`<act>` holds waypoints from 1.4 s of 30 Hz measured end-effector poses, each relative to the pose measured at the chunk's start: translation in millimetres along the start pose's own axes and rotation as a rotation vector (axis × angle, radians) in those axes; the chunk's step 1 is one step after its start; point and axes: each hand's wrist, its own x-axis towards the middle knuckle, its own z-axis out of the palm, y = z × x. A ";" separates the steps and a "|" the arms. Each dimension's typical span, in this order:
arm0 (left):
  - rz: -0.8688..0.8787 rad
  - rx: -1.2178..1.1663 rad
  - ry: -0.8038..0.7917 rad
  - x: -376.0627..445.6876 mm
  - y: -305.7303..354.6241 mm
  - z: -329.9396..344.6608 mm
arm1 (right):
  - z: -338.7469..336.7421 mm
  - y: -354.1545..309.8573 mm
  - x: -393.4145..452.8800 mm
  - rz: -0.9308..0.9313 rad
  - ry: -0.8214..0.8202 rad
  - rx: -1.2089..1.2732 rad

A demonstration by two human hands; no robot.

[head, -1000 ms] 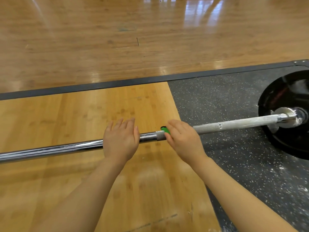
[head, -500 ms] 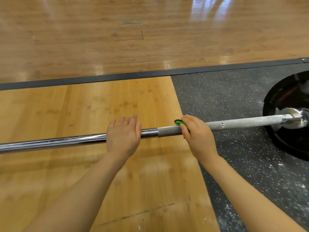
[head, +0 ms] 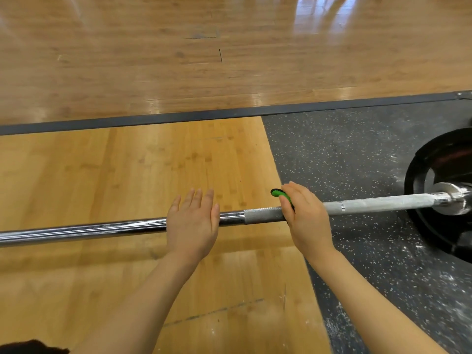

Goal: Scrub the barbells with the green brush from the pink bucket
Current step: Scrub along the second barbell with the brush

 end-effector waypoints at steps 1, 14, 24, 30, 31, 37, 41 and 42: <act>0.001 0.004 -0.001 -4.2 0.4 0.2 | 0.4 -0.2 -3.0 -0.002 -0.002 -0.007; 0.017 0.008 -0.060 -58.5 7.4 -1.1 | -12.0 -9.4 -57.2 0.009 0.017 -0.096; -0.030 -0.122 -0.041 -42.1 6.1 -2.7 | -17.5 -33.0 -78.3 -0.052 -0.060 -0.098; 0.004 -0.135 -0.013 -51.2 7.0 -3.8 | 6.3 -67.3 -84.3 -0.235 -0.068 -0.138; 0.002 -0.134 -0.011 -51.4 6.8 -3.4 | 4.7 -63.8 -85.6 -0.259 -0.066 -0.142; 0.003 -0.135 0.004 -50.2 6.1 -2.9 | -20.8 -14.3 -91.5 -0.324 0.000 -0.186; 0.010 -0.123 -0.004 -46.5 7.3 -2.6 | -22.8 -4.3 -88.8 -0.249 0.026 -0.202; 0.012 -0.120 -0.002 -45.4 7.0 -2.3 | -19.4 -7.8 -88.3 -0.225 0.037 -0.200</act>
